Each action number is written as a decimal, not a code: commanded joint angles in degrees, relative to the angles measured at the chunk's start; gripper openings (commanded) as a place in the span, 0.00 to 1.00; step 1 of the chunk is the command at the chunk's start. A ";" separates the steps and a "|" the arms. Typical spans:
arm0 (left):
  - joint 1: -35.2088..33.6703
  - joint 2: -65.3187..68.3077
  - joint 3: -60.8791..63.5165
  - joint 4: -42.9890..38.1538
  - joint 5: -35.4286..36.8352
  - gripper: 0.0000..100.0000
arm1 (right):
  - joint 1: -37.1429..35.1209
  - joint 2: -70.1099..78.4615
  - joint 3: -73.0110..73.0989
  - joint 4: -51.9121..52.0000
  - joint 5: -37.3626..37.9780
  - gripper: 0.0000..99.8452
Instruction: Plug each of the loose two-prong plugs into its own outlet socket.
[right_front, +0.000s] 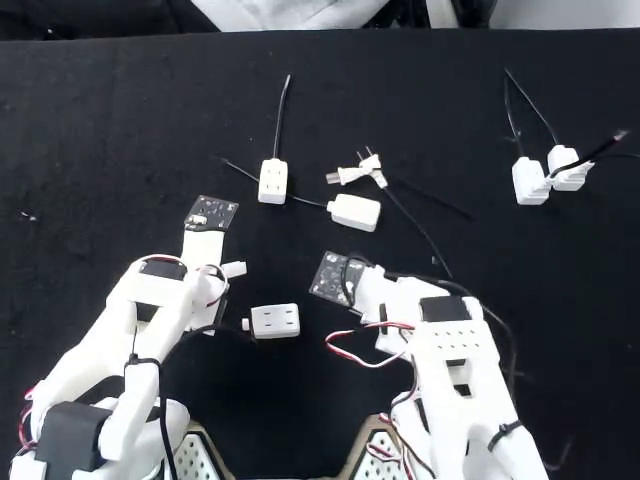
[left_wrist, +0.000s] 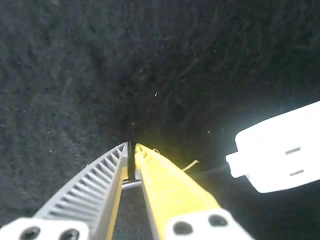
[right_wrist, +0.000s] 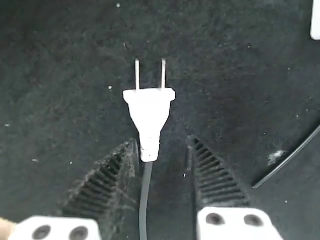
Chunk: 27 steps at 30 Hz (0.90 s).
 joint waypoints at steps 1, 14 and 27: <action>-1.01 1.32 -1.27 -1.58 0.18 0.03 | 1.58 -0.04 -3.21 -0.53 2.55 0.14; -1.01 1.32 -1.27 -1.58 0.18 0.03 | 4.92 25.45 -22.99 12.13 2.46 0.14; -1.01 1.32 -1.27 -1.49 0.18 0.03 | 1.93 26.51 -18.59 2.46 2.55 0.13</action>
